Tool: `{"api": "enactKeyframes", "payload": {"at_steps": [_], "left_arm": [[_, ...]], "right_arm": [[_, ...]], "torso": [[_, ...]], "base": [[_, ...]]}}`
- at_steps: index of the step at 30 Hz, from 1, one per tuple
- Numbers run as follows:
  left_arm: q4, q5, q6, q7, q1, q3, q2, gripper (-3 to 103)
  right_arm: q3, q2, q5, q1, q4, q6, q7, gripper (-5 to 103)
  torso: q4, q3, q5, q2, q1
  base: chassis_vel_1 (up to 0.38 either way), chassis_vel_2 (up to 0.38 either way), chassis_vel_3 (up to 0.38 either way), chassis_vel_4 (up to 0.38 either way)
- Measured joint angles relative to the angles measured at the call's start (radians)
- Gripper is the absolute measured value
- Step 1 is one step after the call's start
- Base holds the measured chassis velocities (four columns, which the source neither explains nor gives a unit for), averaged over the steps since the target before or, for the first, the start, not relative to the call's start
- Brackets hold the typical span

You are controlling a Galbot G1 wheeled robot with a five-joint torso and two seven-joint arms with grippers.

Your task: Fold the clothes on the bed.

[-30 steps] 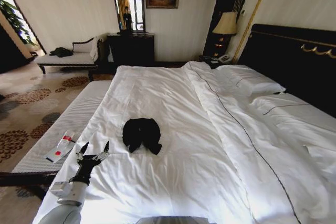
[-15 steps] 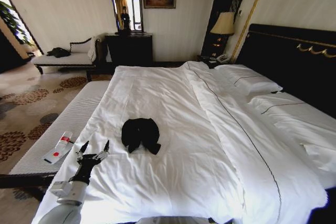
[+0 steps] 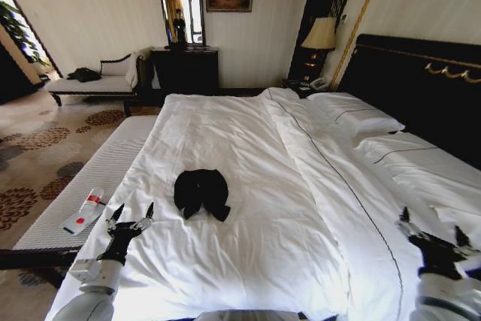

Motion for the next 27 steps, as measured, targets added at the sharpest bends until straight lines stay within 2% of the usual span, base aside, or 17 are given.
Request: {"api": "enactKeyframes", "payload": {"at_steps": [3, 14, 20, 27], "left_arm": [[0.000, 0.000, 0.001, -0.001, 0.000, -0.001, -0.001, 100], [-0.004, 0.011, 0.006, -0.005, -0.001, 0.009, -0.002, 100], [-0.006, 0.014, 0.007, -0.005, -0.001, 0.008, 0.000, 100], [-0.009, 0.013, 0.005, -0.005, 0.001, 0.002, 0.004, 100]], "right_arm": [[-0.021, -0.002, -0.042, 0.009, -0.008, 0.010, -0.004, 100], [-0.048, 0.014, -0.060, -0.004, -0.025, 0.019, 0.003, 100], [-0.022, 0.007, -0.021, 0.027, -0.034, -0.001, 0.018, 100], [-0.031, 0.011, -0.019, 0.033, -0.030, -0.004, 0.019, 100]], "torso": [[0.0000, 0.000, 0.0001, 0.000, 0.000], [-0.0003, 0.000, 0.0002, 0.000, 0.000], [0.0000, 0.000, 0.0003, 0.000, 0.000], [0.0000, 0.000, 0.0003, 0.000, 0.000]], "base": [[0.000, 0.000, 0.000, 0.000], [0.016, 0.013, -0.021, -0.019], [0.147, 0.150, -0.154, -0.160], [0.253, 0.260, -0.241, -0.250]]}}
